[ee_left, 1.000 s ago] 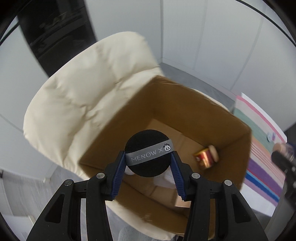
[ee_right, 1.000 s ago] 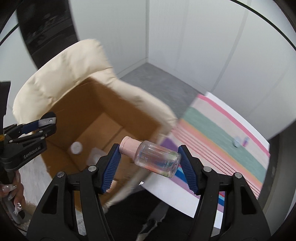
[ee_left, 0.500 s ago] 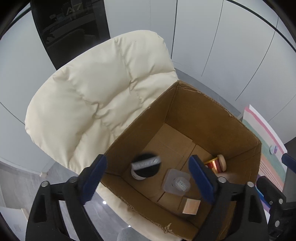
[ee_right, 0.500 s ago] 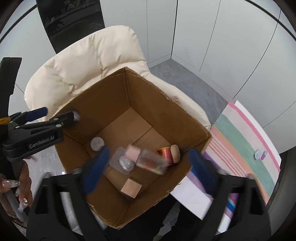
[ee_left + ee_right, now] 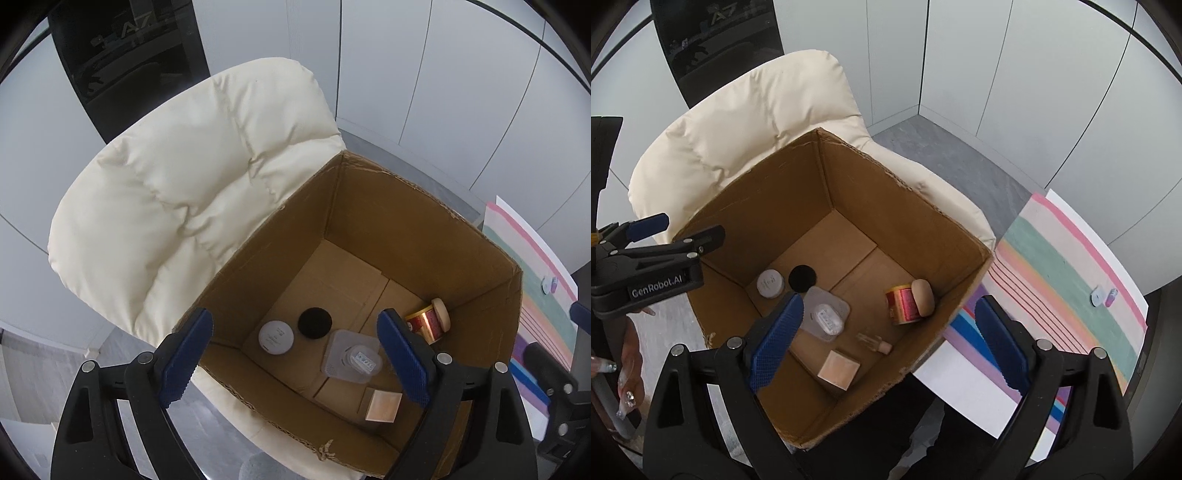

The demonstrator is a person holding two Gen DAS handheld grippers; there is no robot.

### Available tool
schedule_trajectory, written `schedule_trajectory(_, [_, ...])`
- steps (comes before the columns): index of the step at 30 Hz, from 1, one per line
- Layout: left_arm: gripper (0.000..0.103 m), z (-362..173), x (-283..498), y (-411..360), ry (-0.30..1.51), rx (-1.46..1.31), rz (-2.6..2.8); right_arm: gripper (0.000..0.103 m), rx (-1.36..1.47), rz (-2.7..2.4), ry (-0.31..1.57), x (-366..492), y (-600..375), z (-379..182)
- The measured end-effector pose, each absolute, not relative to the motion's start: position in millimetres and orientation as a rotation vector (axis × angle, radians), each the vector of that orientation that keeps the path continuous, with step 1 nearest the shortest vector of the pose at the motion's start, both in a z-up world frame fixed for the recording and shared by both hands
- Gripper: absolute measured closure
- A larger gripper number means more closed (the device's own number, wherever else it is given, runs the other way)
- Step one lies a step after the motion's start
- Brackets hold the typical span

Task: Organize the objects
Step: 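Withdraw both open tools from the box back toward the cloth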

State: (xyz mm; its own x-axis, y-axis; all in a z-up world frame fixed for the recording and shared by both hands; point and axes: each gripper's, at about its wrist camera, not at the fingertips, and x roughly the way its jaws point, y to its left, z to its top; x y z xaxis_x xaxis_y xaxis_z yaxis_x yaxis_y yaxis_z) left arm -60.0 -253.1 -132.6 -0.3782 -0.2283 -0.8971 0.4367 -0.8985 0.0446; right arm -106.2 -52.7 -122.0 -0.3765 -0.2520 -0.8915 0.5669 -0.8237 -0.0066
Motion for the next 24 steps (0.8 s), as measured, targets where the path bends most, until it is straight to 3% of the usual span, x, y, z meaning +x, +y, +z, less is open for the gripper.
schedule_trajectory(11, [0.011, -134, -64, -219, 0.245, 1.493, -2.343, 0.007, 1.371, -2.301, 0.365, -104, -8, -110])
schedule_trajectory(24, [0.011, -125, -103, -109, 0.081, 1.563, -2.512, 0.007, 1.459, -2.454, 0.24, -103, 98, -106])
